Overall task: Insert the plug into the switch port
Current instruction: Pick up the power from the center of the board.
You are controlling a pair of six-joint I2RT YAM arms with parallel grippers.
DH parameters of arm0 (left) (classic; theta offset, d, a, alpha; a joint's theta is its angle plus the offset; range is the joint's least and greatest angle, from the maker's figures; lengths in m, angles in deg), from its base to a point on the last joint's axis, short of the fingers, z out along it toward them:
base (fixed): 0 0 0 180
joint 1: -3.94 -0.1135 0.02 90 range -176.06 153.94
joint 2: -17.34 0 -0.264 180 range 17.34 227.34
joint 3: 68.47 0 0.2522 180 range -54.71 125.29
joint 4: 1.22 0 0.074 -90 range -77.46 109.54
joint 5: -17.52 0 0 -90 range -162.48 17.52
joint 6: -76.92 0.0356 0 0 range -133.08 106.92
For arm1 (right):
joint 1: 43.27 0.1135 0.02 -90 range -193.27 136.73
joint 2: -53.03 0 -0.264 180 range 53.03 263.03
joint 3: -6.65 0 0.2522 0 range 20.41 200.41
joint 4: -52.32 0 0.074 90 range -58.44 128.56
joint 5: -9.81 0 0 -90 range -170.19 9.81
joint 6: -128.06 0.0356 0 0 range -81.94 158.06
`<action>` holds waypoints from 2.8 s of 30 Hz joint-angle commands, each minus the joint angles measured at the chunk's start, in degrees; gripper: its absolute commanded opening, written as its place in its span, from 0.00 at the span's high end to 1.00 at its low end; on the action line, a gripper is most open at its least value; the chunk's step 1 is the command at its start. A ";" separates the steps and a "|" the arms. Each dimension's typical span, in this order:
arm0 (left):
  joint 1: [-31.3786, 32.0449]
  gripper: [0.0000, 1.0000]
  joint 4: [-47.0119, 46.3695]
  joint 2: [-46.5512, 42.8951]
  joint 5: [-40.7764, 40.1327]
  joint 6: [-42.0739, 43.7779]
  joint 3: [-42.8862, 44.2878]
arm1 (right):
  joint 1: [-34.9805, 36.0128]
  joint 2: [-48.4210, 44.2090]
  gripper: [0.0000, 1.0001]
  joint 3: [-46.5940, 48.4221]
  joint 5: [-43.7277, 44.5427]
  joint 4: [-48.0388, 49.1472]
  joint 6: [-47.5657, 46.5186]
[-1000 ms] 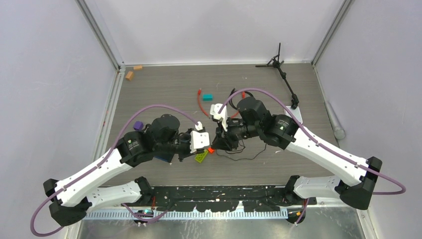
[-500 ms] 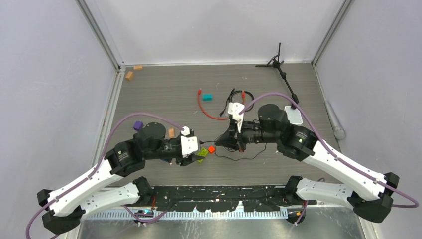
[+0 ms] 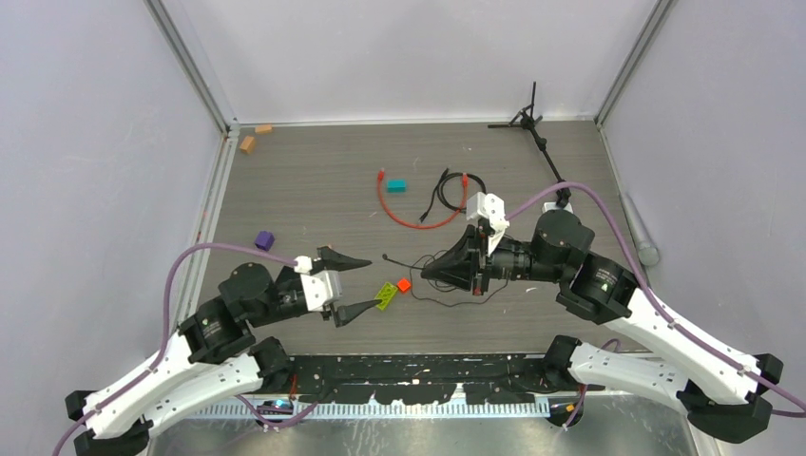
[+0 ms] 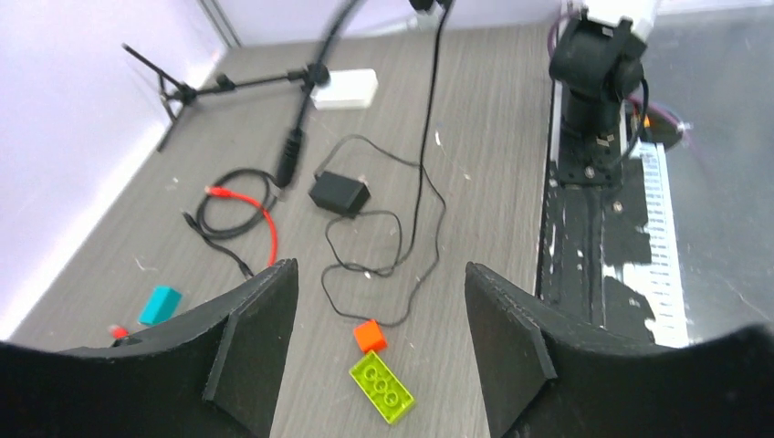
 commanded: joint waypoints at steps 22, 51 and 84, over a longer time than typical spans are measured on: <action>0.03 0.47 -16.86 0.81 3.06 -0.26 -1.32 | -0.06 1.72 1.00 -0.73 -14.61 9.71 8.02; 0.03 1.00 3.73 4.66 1.51 -1.97 7.46 | -0.01 -0.65 0.39 6.78 3.36 -13.28 -7.32; 0.03 1.00 15.65 17.36 8.27 -3.30 15.45 | 5.48 19.90 0.43 15.13 -0.69 -11.71 -12.33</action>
